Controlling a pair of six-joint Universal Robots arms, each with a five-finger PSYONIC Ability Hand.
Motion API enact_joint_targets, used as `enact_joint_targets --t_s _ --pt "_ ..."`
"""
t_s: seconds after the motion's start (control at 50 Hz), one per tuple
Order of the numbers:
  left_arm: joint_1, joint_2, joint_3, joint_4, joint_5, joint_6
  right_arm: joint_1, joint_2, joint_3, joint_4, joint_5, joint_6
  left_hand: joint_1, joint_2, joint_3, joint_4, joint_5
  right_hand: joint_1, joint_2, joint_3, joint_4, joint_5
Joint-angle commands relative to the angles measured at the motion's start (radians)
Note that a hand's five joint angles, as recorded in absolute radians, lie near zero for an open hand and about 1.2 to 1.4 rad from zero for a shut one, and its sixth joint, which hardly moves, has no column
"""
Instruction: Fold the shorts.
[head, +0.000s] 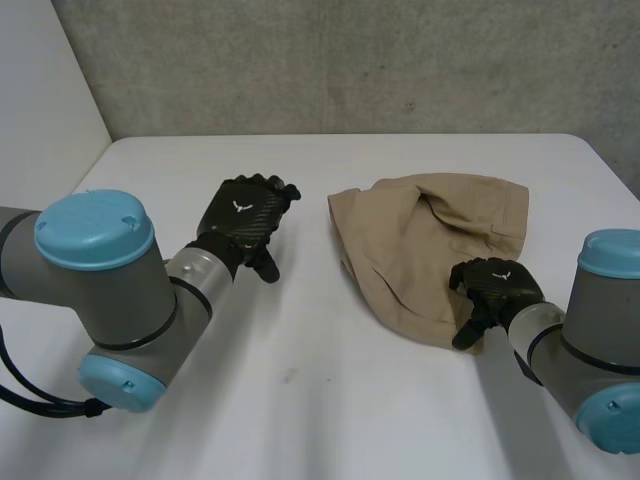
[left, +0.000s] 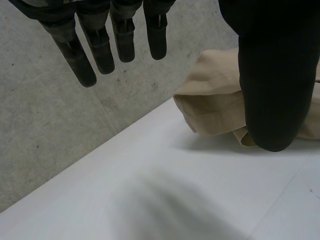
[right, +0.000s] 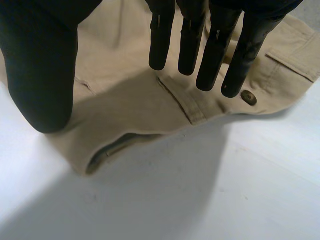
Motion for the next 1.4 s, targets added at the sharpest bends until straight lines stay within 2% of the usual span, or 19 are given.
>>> enact_joint_targets --t_s 0.02,0.06,0.08,0.1,0.22,0.36,0.48,0.56,0.64,0.7,0.78,0.94,1.08,1.14,1.24,1.28,1.36,1.4 --pt "-0.003 -0.003 0.000 0.000 0.000 0.000 0.000 0.002 0.001 0.005 0.014 -0.029 -0.003 0.011 0.002 0.006 0.018 0.354 0.281 0.278 0.280 0.298" --pt "-0.001 -0.003 0.000 0.000 0.000 0.000 0.001 -0.001 0.002 0.005 0.011 -0.031 -0.003 0.011 0.002 0.006 0.018 0.556 0.483 0.480 0.482 0.500" --pt "-0.001 -0.003 0.000 0.000 0.000 0.000 0.001 -0.004 0.002 0.005 0.005 -0.031 -0.003 0.011 0.002 0.006 0.018 0.889 0.815 0.812 0.814 0.832" --pt "0.000 -0.003 0.000 0.000 0.000 0.000 0.001 -0.005 0.002 0.007 0.005 -0.031 -0.003 0.011 0.002 0.006 0.018 0.981 0.908 0.905 0.907 0.925" --pt "0.002 -0.001 0.000 0.000 -0.002 0.002 0.006 -0.045 -0.010 0.010 -0.001 -0.039 -0.008 0.005 -0.004 0.000 0.012 0.982 0.909 0.905 0.908 0.926" --pt "0.003 -0.003 0.005 0.002 0.000 0.000 0.011 -0.212 -0.018 0.024 -0.013 -0.072 -0.014 -0.001 -0.009 -0.006 0.006 0.982 0.909 0.905 0.908 0.926" --pt "0.002 -0.026 0.031 0.017 -0.003 -0.012 0.103 -0.335 -0.062 0.117 -0.055 -0.160 -0.020 -0.007 -0.015 -0.012 0.000 0.982 0.909 0.905 0.908 0.926" --pt "0.002 -0.067 0.083 0.015 -0.040 -0.092 0.158 -0.361 -0.116 0.182 -0.050 -0.213 -0.008 0.005 -0.004 0.000 0.012 0.982 0.909 0.905 0.908 0.926" --pt "0.000 -0.124 0.164 0.000 -0.091 -0.252 0.227 -0.386 -0.162 0.225 -0.042 -0.243 0.024 0.037 0.029 0.032 0.044 0.982 0.909 0.905 0.908 0.926" --pt "-0.006 -0.153 0.209 -0.032 -0.094 -0.329 0.256 -0.415 -0.186 0.254 -0.042 -0.266 0.030 0.043 0.035 0.038 0.050 0.982 0.909 0.905 0.908 0.926" --pt "-0.009 -0.199 0.261 -0.081 -0.092 -0.366 0.262 -0.450 -0.214 0.274 -0.039 -0.283 0.030 0.043 0.035 0.038 0.050 0.982 0.909 0.905 0.908 0.926" --pt "-0.013 -0.294 0.356 -0.112 -0.100 -0.371 0.264 -0.522 -0.226 0.320 -0.039 -0.287 0.065 0.078 0.070 0.073 0.085 0.982 0.909 0.905 0.908 0.926" --pt "-0.013 -0.329 0.390 -0.115 -0.082 -0.373 0.265 -0.573 -0.225 0.346 -0.044 -0.287 0.074 0.087 0.079 0.082 0.094 0.982 0.909 0.905 0.908 0.926" --pt "-0.023 -0.329 0.382 -0.117 -0.034 -0.377 0.265 -0.579 -0.220 0.346 -0.042 -0.287 0.071 0.084 0.076 0.079 0.091 0.982 0.909 0.905 0.908 0.926" --pt "-0.059 -0.328 0.350 -0.141 0.090 -0.405 0.261 -0.572 -0.212 0.335 -0.041 -0.292 0.074 0.087 0.079 0.082 0.094 0.982 0.909 0.905 0.908 0.926" --pt "-0.066 -0.323 0.336 -0.155 0.109 -0.419 0.250 -0.565 -0.212 0.332 -0.041 -0.295 0.080 0.093 0.084 0.088 0.100 0.982 0.909 0.905 0.908 0.926" --pt "-0.069 -0.313 0.307 -0.187 0.104 -0.434 0.247 -0.545 -0.218 0.330 -0.039 -0.318 0.153 0.167 0.158 0.161 0.173 0.982 0.909 0.905 0.908 0.926" --pt "-0.066 -0.300 0.295 -0.196 0.072 -0.437 0.244 -0.522 -0.226 0.331 -0.041 -0.326 0.217 0.231 0.222 0.226 0.237 0.982 0.909 0.905 0.908 0.926"
